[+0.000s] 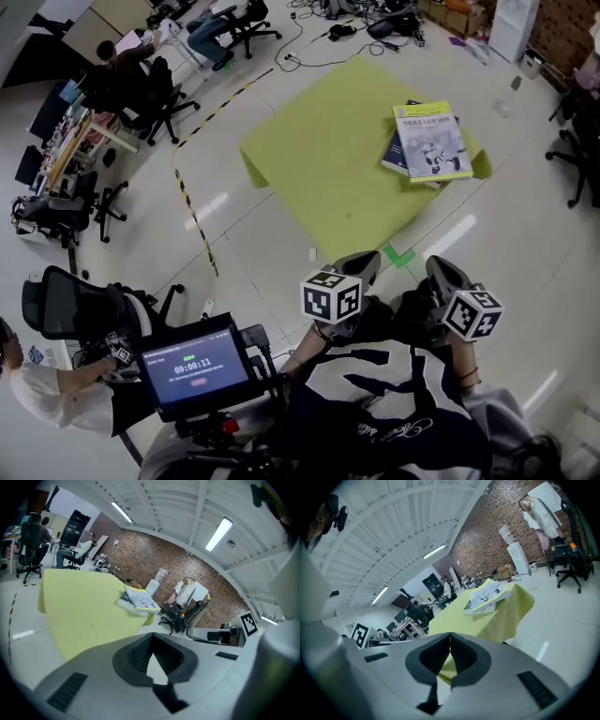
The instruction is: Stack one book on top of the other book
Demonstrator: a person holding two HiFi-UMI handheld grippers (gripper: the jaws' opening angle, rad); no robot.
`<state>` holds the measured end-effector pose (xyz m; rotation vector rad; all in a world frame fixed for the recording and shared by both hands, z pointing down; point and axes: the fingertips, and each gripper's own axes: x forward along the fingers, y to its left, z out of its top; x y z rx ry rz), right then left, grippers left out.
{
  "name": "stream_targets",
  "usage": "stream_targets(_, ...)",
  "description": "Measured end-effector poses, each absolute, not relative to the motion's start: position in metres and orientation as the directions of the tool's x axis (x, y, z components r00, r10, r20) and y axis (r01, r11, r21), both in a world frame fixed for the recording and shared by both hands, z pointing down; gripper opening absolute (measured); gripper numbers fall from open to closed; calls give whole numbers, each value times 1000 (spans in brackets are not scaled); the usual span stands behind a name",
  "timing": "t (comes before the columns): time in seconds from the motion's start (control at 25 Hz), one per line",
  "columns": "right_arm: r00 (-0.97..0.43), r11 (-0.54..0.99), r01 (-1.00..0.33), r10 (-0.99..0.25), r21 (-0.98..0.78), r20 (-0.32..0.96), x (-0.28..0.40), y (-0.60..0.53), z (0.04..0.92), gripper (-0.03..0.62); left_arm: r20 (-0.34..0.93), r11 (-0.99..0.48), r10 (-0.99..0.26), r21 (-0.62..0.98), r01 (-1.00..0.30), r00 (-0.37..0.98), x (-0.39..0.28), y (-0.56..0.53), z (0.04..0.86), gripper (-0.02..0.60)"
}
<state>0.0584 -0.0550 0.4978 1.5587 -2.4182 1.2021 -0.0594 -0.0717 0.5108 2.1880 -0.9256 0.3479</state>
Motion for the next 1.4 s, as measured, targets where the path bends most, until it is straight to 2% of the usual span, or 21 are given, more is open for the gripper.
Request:
stream_targets(0.28, -490, 201, -780, -785, -592, 379, 77, -25, 483, -3, 460, -541, -498, 498, -678, 735, -30, -43, 489, 5)
stream_targets(0.52, -550, 276, -757, -759, -592, 350, 97, 11, 468, -3, 412, -501, -537, 546, -672, 736, 7, -17, 477, 5)
stream_targets(0.92, -594, 321, -753, -707, -574, 383, 177, 115, 470, -3, 404, -438, -557, 600, -670, 725, 98, 104, 481, 5)
stream_targets(1.12, -655, 370, -711, -658, -598, 372, 177, 148, 480, -3, 434, -398, -593, 575, -715, 678, 103, 146, 488, 5)
stream_targets(1.4, -753, 462, -626, -568, -628, 333, 137, 174, 475, -3, 465, -321, -667, 525, -788, 582, 72, 182, 477, 5)
